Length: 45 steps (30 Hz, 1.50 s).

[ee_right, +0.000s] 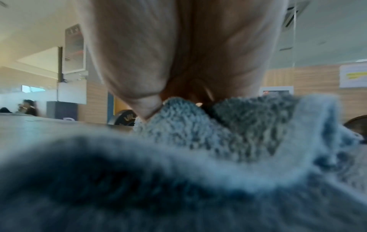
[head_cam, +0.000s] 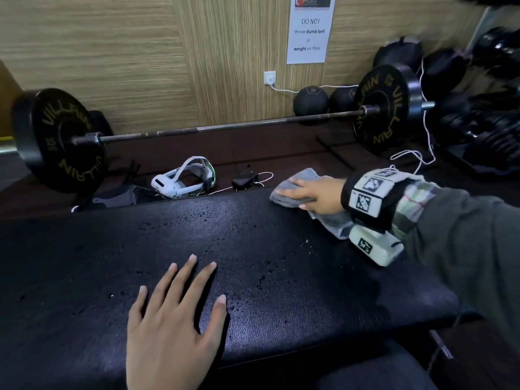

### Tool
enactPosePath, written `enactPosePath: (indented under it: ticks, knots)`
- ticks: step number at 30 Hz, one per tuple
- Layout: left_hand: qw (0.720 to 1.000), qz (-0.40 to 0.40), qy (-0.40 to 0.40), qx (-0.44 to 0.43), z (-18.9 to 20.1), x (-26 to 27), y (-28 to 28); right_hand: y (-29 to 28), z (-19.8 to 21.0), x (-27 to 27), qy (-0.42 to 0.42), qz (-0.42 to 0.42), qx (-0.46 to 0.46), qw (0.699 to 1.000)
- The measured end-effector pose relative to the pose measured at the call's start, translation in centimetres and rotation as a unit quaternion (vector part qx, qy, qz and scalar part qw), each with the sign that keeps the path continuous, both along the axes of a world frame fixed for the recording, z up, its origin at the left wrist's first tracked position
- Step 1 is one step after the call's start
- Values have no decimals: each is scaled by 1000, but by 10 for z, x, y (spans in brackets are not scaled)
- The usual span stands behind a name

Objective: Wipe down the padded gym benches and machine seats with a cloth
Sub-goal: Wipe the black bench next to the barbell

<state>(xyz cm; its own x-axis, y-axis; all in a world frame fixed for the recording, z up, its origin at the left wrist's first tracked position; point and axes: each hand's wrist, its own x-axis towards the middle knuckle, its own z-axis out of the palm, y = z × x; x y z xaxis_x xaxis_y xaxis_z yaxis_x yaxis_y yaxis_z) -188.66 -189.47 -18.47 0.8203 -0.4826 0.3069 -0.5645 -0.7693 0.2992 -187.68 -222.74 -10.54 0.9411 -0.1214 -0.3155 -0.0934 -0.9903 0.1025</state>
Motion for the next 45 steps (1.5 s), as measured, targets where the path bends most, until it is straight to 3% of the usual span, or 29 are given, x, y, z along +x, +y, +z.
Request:
enactPosePath:
  ticks: [5,9,13,17,21,25,29,34,39,45]
  knots:
    - [1000,2,1,2,-1,-1,0,-16,-13,-50,-25,106,93,990]
    - [1000,0,-1,5,-2,0,0,-50,-8,-79,-16,76,150,986]
    - [1000,1,-9,6,-3,2,0,-63,-4,-61,9,2,77,997]
    - [1000,0,-9,11,-2,2,-1,-34,-4,-38,12,-12,27,999]
    - [1000,1,-9,6,-2,-1,1,8,-10,-57,16,77,52,996]
    - [1000,-2,-10,9,-3,-1,1,18,-18,-109,13,181,168,969]
    - [1000,-6,-19,10,-4,-2,1,-8,-10,-137,19,189,238,953]
    - [999,-9,-27,17,-5,0,1,-40,-13,-104,-8,132,159,978]
    - [1000,-9,-21,20,-4,0,2,-4,-14,-72,29,86,62,994]
    - [1000,-12,-21,15,-6,0,3,14,-19,-121,8,180,182,967]
